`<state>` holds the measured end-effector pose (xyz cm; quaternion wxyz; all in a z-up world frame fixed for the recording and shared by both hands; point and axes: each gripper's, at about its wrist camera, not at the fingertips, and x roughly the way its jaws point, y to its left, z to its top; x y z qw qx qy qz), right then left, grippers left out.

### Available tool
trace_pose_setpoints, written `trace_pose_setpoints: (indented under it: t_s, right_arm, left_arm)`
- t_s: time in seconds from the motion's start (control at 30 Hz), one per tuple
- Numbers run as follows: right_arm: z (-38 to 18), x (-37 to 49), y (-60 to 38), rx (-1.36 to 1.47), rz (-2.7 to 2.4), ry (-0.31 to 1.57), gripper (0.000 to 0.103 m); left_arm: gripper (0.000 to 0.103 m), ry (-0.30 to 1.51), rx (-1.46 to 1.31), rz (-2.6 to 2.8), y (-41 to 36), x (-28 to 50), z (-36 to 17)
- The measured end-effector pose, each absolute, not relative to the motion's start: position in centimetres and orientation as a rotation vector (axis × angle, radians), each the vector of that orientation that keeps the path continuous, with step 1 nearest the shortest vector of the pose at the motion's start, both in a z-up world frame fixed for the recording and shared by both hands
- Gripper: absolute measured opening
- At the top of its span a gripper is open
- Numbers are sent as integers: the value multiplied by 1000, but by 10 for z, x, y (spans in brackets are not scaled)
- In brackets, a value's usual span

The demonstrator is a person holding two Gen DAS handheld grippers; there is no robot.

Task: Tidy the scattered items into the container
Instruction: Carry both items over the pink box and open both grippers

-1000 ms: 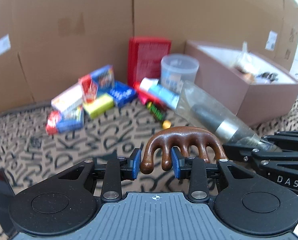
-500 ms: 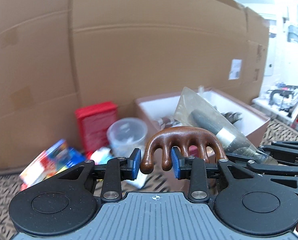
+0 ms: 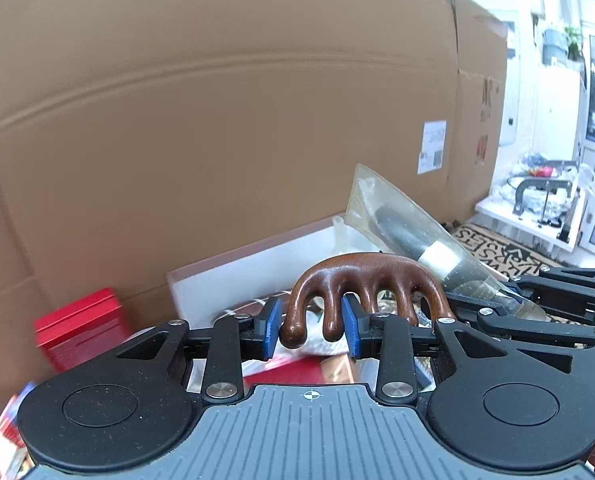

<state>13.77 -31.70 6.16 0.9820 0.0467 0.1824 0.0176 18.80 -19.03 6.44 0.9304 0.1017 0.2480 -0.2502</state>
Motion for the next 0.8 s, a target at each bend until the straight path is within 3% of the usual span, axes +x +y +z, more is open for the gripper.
trace_pose_setpoints:
  t_s: [0.17, 0.2, 0.23, 0.27, 0.3, 0.33, 0.57, 0.8]
  right_arm:
    - [45, 157, -342, 123, -17, 403, 25]
    - [42, 160, -346, 129, -26, 410, 26]
    - [39, 163, -351, 132, -45, 417, 30]
    - [35, 165, -356, 132, -70, 423, 52]
    - [33, 165, -362, 136, -104, 421, 65]
    - [33, 160, -369, 139, -135, 411, 65]
    - [25, 138, -385, 189, -165, 395, 65]
    - [31, 120, -358, 128, -128, 365, 90]
  left_arm:
    - [35, 555, 212, -539, -219, 211, 45]
    - [51, 562, 212, -542, -224, 215, 41]
    - [56, 567, 217, -537, -227, 219, 36]
    - [76, 567, 223, -514, -228, 221, 32]
    - [94, 563, 228, -481, -229, 222, 28]
    - [102, 555, 221, -461, -226, 222, 25]
    - [103, 553, 158, -441, -212, 215, 21]
    - [103, 539, 195, -431, -205, 197, 24]
